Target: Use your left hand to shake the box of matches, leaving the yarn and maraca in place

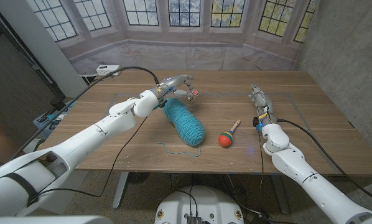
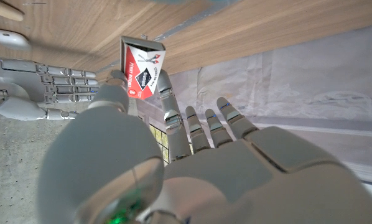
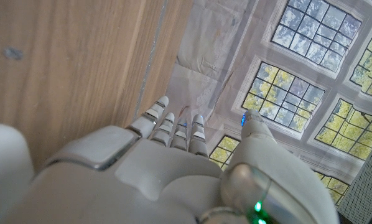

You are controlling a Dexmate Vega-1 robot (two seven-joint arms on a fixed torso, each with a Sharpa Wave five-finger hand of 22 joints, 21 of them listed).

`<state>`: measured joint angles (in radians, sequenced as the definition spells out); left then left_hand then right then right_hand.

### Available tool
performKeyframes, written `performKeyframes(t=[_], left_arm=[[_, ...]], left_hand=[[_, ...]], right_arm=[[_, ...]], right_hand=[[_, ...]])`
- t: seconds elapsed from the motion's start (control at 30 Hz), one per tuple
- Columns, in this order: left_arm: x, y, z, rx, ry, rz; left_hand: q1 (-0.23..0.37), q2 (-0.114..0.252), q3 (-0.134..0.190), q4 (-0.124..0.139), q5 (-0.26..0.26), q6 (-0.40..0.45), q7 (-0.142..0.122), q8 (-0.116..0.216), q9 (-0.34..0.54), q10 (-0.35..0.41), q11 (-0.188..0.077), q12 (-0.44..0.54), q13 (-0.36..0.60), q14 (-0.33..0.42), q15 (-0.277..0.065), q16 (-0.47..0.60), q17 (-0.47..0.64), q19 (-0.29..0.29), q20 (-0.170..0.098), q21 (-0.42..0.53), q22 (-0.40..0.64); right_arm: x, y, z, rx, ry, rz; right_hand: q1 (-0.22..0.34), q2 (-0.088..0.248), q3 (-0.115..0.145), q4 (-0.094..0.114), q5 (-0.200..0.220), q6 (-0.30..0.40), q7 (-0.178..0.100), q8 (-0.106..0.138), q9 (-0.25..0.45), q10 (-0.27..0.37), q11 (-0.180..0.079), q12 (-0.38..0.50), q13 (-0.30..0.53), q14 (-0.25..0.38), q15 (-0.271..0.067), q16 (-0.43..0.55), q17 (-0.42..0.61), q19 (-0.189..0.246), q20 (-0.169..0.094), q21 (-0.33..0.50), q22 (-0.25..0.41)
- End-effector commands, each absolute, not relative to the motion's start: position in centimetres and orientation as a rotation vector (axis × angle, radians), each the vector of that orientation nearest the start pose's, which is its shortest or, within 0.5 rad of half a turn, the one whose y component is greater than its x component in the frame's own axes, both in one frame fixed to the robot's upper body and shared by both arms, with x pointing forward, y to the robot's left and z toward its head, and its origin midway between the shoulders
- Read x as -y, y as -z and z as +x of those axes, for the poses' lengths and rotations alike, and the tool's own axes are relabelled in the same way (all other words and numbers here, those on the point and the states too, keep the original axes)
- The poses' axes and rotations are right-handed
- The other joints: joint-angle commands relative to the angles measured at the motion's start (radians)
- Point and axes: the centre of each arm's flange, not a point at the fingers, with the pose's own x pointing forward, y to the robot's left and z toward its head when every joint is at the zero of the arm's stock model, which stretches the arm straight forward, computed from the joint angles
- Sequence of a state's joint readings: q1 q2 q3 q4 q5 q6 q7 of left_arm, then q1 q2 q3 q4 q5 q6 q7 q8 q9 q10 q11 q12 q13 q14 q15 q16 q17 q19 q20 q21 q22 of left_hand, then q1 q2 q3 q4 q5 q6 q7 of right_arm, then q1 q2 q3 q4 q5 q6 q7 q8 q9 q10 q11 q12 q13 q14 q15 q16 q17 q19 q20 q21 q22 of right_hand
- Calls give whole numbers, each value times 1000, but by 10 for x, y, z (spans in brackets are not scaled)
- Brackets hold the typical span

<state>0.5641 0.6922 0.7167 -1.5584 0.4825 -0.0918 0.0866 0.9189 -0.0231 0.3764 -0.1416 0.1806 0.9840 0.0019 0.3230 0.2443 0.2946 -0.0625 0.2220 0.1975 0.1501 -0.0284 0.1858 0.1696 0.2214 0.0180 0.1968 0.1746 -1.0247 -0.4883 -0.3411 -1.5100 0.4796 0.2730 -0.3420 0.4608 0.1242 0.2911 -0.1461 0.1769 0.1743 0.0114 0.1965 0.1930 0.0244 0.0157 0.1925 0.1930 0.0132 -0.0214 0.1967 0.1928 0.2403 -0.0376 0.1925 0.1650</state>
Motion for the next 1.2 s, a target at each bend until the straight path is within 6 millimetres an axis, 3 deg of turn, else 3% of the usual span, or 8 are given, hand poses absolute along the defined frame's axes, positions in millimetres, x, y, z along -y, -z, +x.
performKeyframes(t=[0.03,0.33,1.2], left_arm=[[-197,-95,611,887,1,1395],[-223,-116,602,878,-94,1451],[-265,-159,580,873,-282,1489]], left_hand=[[40,46,-3,-4,6,7,-2,-3,3,9,4,-2,5,5,5,-3,4,-1,3,4,6],[41,47,-2,-5,6,6,-4,-4,3,8,4,-3,5,7,6,-3,4,0,3,4,6],[40,48,-3,-7,6,5,-5,-9,3,11,3,-3,5,10,3,-2,4,2,1,5,6]], right_arm=[[276,71,615,597,47,59],[276,74,616,596,39,64],[278,82,613,604,38,76]], right_hand=[[8,0,-6,0,0,9,2,2,2,0,10,6,3,3,7,9,4,11,-12,-2,4],[8,0,-7,1,0,10,2,2,2,1,10,6,3,4,8,9,4,12,-11,-1,4],[7,0,-9,2,0,9,3,1,2,-1,11,6,3,3,9,9,4,10,-10,-2,4]])
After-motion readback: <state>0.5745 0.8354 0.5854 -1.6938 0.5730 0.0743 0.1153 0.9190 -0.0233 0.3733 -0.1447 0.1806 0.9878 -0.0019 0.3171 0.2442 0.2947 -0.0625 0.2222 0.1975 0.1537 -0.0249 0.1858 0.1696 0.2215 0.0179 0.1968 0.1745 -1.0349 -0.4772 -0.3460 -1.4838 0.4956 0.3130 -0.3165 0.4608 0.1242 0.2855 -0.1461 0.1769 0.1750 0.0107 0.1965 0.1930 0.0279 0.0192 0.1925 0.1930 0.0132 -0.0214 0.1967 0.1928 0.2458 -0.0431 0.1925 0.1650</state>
